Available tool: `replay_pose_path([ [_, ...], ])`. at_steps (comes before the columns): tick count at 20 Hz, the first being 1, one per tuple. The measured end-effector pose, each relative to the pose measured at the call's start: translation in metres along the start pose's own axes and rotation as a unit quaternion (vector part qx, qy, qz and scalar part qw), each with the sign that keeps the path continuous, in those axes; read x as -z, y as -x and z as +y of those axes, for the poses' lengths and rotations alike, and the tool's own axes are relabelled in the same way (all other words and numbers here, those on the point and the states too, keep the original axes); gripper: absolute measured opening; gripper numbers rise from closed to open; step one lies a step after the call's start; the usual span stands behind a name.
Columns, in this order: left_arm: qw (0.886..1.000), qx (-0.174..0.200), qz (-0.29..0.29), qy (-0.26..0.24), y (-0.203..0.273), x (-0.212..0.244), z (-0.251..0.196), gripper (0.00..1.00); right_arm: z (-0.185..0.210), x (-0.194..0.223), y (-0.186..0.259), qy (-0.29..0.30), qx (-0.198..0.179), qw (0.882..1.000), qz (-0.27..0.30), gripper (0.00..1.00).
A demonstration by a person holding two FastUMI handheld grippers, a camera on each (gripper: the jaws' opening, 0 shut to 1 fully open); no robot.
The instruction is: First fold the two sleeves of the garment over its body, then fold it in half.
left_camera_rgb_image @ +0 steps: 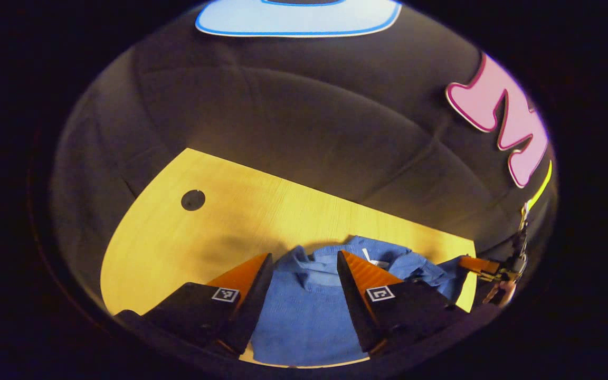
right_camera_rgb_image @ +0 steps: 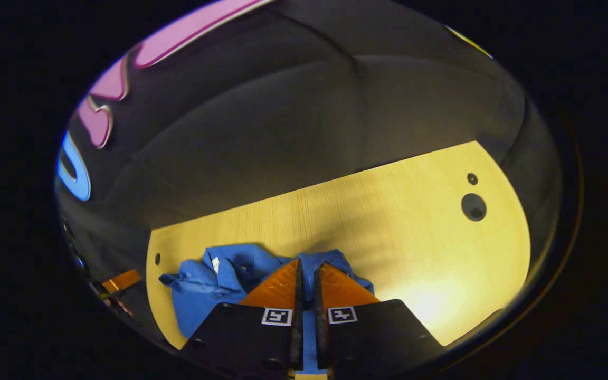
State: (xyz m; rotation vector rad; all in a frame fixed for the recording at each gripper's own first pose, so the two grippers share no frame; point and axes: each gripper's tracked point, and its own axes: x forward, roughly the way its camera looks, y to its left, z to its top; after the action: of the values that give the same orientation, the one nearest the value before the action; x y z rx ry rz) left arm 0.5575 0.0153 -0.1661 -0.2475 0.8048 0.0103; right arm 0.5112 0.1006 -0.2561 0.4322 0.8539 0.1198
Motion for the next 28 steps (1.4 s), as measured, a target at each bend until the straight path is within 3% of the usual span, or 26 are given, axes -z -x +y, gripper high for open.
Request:
replay_pose_path([
  [1,1.0,-0.002,0.001,-0.003,0.002,0.001,0.0,0.72,0.005,-0.002,-0.005,-0.019,-0.011,1.0,0.0,0.04],
  [3,1.0,-0.01,-0.001,-0.024,0.005,0.0,0.0,0.71,0.004,-0.003,-0.009,-0.022,-0.016,1.0,0.001,0.55],
  [5,0.999,-0.009,-0.021,-0.04,0.008,-0.009,-0.005,0.72,0.0,-0.011,-0.011,-0.012,-0.017,1.0,-0.008,0.53],
  [8,0.998,-0.016,-0.022,-0.059,0.013,-0.005,-0.012,0.74,0.002,-0.023,-0.002,0.003,-0.005,0.999,-0.04,0.92],
  [9,0.998,-0.022,-0.02,-0.064,0.015,-0.004,-0.013,0.76,0.002,-0.027,0.003,0.016,0.001,0.998,-0.053,0.97],
  [14,0.996,-0.03,-0.041,-0.08,0.035,-0.01,-0.029,0.81,0.016,-0.04,0.053,0.096,0.018,0.989,-0.11,0.97],
  [19,0.98,-0.033,-0.087,-0.179,0.087,-0.007,-0.044,0.84,0.05,-0.016,0.136,0.212,0.034,0.962,-0.168,0.98],
  [23,0.97,0.006,-0.125,-0.208,0.151,0.024,-0.065,0.84,0.08,0.029,0.222,0.224,0.034,0.949,-0.219,0.97],
  [28,0.941,0.011,-0.207,-0.269,0.255,0.066,-0.063,0.84,0.108,0.095,0.323,0.213,0.032,0.936,-0.278,0.98],
])
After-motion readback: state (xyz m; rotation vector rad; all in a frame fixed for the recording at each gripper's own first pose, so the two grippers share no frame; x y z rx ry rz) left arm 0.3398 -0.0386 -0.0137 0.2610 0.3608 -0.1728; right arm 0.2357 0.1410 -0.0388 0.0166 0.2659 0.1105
